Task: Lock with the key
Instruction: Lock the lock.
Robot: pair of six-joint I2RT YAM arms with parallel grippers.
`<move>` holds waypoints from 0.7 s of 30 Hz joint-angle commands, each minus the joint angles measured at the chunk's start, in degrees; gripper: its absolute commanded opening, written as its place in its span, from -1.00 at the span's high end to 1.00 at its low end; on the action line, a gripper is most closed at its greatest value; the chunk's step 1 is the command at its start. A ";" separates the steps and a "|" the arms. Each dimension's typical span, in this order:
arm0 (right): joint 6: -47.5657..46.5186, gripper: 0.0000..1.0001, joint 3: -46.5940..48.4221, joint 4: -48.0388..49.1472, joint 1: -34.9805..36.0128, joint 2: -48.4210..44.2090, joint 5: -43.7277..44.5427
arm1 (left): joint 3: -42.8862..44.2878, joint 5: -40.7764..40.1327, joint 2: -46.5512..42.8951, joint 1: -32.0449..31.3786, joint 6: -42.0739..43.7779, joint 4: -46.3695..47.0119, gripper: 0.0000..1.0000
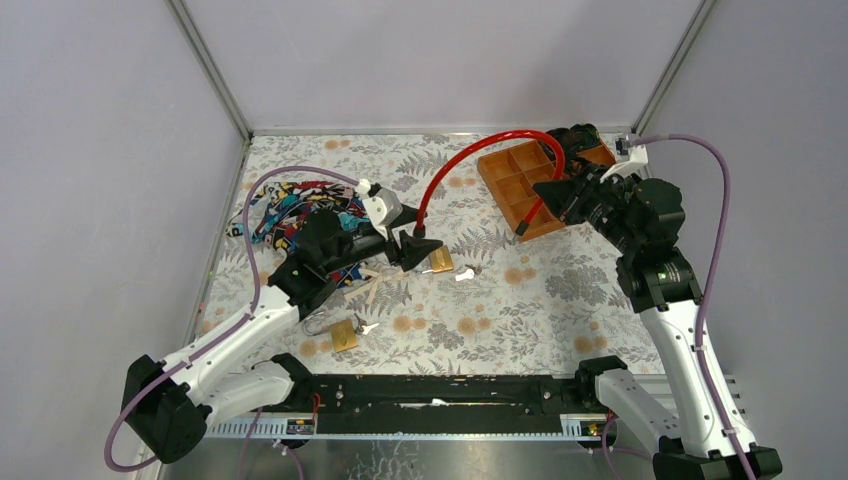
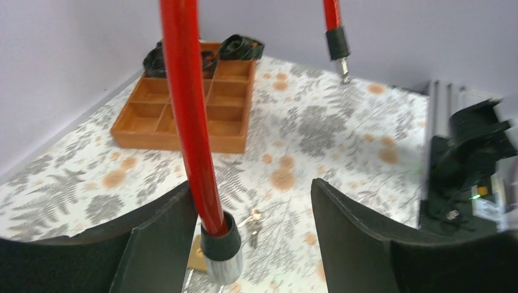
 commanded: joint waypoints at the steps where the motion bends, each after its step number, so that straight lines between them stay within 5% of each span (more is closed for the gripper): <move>1: -0.74 1.00 5.94 -0.94 -0.05 0.70 1.39 | 1.81 -5.33 -0.54 -0.06 11.21 -5.34 -0.48; 8: -1.98 1.00 8.55 -3.17 -0.05 1.23 0.16 | 2.94 -10.90 1.63 0.01 9.13 -8.94 -0.44; 17: -2.04 1.00 8.47 -3.22 -0.05 0.24 -1.22 | 1.58 -2.36 4.05 -0.16 0.04 -2.80 -0.56; 21: -2.27 1.00 9.14 -3.57 -0.05 0.13 -2.28 | 3.84 -10.19 6.42 -0.16 -1.32 -4.66 -0.40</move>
